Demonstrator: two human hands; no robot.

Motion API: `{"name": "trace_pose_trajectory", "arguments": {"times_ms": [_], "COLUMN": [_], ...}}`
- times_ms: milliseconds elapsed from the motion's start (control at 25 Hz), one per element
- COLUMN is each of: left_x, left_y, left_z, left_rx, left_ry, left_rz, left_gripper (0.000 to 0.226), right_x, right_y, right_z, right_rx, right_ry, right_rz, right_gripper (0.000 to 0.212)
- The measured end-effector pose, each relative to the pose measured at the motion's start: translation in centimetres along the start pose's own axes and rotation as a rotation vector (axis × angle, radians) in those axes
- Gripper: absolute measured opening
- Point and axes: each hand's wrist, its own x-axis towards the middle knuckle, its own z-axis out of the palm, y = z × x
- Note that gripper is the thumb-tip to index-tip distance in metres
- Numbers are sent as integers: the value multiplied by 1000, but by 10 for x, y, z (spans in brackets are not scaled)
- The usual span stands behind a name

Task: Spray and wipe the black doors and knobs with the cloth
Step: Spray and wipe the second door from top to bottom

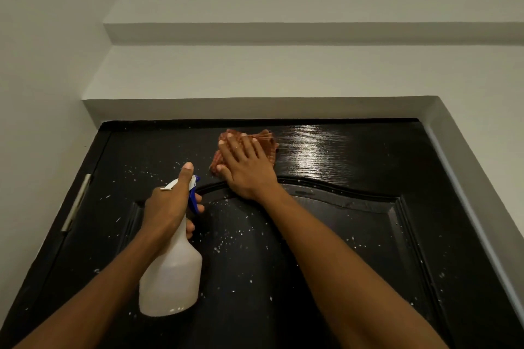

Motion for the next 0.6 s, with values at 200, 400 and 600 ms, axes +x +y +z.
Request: {"name": "trace_pose_trajectory", "arguments": {"times_ms": [200, 400, 600], "left_x": [-9, -25, -24], "left_y": [6, 12, 13], "left_z": [3, 13, 4], "left_rx": [-3, 43, 69], "left_ry": [23, -8, -24], "left_rz": [-8, 11, 22], "left_gripper": [69, 73, 74], "right_x": [-53, -122, -139], "right_y": [59, 138, 117], "right_z": [1, -5, -1], "right_rx": [-59, -29, 150], "right_ry": [19, 143, 221], "right_rz": [-83, 268, 790], "right_gripper": [66, 69, 71]}}
